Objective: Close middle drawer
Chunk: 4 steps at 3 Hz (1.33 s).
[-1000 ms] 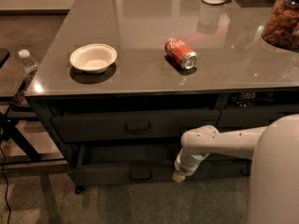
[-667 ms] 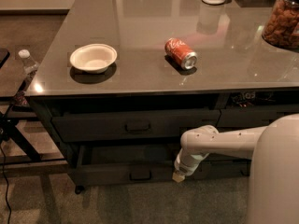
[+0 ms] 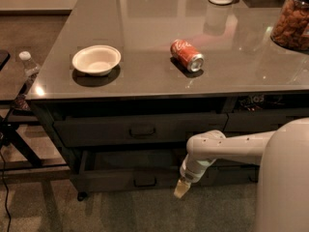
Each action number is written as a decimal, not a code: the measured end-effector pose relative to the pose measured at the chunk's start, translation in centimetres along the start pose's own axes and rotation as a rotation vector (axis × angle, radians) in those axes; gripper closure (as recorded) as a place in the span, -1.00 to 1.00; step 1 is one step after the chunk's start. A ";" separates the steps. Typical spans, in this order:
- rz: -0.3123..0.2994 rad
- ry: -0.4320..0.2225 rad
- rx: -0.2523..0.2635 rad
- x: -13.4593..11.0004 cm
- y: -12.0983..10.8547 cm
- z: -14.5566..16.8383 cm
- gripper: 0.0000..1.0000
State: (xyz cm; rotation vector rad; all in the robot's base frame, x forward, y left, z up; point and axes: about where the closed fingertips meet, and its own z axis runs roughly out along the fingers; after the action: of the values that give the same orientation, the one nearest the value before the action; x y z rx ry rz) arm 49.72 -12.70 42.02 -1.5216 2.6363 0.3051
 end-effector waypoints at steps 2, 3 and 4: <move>0.000 0.000 0.000 0.0 0.0 0.0 -1.00; 0.000 0.000 0.000 0.0 0.0 0.0 -0.69; 0.000 0.000 0.000 0.0 0.0 0.0 -0.21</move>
Offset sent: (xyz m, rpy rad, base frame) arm 0.0000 0.0000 0.0000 0.0000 0.0000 0.0000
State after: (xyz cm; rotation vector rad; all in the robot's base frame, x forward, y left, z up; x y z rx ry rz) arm 49.71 -12.69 42.01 -1.5218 2.6365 0.3054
